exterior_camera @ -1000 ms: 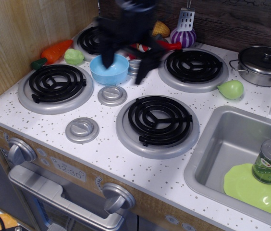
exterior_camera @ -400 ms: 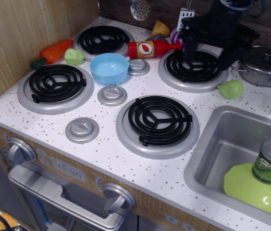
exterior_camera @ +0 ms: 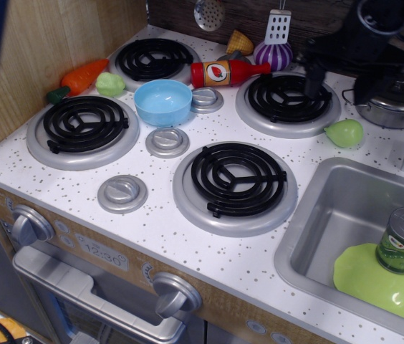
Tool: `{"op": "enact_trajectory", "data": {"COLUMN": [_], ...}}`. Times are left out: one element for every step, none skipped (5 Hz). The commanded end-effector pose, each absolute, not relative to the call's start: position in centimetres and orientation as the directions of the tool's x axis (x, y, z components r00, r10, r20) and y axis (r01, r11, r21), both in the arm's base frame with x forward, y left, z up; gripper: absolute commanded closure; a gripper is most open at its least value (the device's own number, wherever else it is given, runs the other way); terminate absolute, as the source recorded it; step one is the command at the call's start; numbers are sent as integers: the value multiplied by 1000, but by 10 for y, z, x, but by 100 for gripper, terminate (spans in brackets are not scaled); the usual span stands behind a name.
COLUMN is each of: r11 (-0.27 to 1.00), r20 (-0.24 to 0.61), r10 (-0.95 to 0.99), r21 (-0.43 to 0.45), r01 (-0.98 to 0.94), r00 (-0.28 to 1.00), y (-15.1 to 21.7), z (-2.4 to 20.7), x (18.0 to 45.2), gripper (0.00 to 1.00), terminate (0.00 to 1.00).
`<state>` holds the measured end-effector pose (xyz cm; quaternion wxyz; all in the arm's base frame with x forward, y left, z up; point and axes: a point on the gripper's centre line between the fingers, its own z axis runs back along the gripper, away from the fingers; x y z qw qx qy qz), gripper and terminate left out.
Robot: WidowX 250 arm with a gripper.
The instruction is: Put pear in bowl
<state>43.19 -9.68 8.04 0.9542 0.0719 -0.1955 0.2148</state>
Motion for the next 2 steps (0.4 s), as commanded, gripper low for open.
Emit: {"op": "enact_trajectory", "data": {"r11": [888,876], "r20": [415,402], "r10": [441,458], "r21": [-69,-50], "r01": [-455,-480], "r00": [796,793], "y": [-120,-120], "z": [84,64], "x": [452,459], "gripper": [0,0], "terminate": [0,0]}}
